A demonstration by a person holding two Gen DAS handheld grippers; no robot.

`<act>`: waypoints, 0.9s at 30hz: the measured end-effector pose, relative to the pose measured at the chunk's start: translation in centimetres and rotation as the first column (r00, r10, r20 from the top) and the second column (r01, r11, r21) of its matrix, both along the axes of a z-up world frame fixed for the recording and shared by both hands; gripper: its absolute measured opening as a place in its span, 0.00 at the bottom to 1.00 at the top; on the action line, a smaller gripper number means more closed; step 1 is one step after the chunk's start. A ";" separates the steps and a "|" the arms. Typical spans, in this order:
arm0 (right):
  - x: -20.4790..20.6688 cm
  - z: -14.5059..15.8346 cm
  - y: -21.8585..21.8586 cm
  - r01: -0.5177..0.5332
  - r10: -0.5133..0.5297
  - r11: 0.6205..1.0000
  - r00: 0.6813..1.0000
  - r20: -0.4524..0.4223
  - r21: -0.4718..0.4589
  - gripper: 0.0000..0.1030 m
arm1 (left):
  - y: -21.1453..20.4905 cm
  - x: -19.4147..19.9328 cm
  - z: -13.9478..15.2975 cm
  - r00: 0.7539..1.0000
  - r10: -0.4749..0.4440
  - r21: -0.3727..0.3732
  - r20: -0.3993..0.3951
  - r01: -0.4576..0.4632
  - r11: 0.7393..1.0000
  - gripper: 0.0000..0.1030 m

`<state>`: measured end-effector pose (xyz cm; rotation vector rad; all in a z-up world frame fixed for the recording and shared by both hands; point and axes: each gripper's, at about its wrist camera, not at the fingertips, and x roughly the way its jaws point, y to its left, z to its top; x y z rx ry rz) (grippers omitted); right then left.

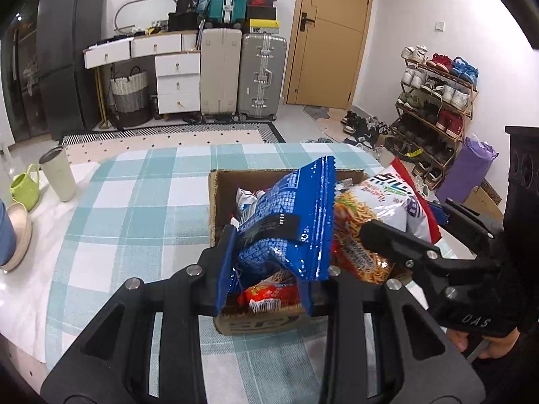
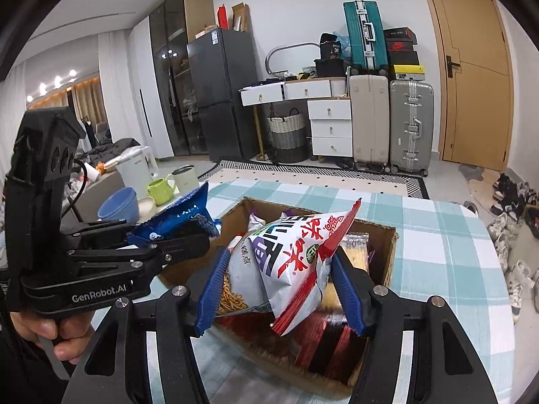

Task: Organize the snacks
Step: 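Lift both held bags and lower them into the cardboard box, then open both tools to drop the bags into the box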

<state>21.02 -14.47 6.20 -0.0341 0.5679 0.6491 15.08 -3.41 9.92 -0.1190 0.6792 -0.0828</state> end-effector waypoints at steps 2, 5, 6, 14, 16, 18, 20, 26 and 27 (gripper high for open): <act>0.5 -0.5 0.4 0.003 -0.003 0.999 1.000 0.014 -0.035 0.60 | -0.2 0.7 -0.4 1.000 -0.005 0.002 -0.004 0.005 1.000 0.28; 1.1 -1.4 0.8 -0.015 0.015 0.998 1.000 0.007 -0.061 0.60 | -0.2 1.9 -1.1 1.000 -0.007 0.002 -0.020 0.007 1.000 0.28; 1.2 -1.6 1.0 -0.023 0.024 0.997 1.000 0.008 -0.071 0.60 | -0.2 2.3 -1.4 1.000 -0.007 0.002 -0.024 0.008 1.000 0.28; 1.4 -3.7 1.9 -0.078 0.076 0.987 0.997 -0.020 -0.140 0.60 | -0.4 4.0 -3.6 0.998 -0.026 0.015 -0.057 0.027 1.000 0.28; 1.4 -3.7 1.8 -0.078 0.074 0.988 0.997 -0.031 -0.132 0.60 | -0.4 4.3 -4.2 0.998 -0.029 0.017 -0.064 0.030 0.999 0.28; 1.3 -3.6 1.8 -0.082 0.079 0.987 0.996 -0.030 -0.140 0.60 | -0.3 4.6 -4.5 0.997 -0.031 0.016 -0.074 0.032 0.999 0.28; 1.0 -3.3 1.4 -0.078 0.077 0.988 0.997 -0.014 -0.131 0.60 | -0.2 4.7 -4.8 0.997 -0.031 0.016 -0.073 0.033 0.999 0.28; -0.1 -2.1 0.0 -0.035 0.038 0.993 0.999 0.025 -0.113 0.76 | 0.0 4.6 -5.4 0.996 -0.032 0.018 -0.078 0.034 0.999 0.29; -0.3 -1.8 -0.1 -0.031 0.034 0.994 0.999 0.029 -0.108 0.79 | 0.0 4.5 -5.4 0.996 -0.032 0.017 -0.078 0.034 0.999 0.29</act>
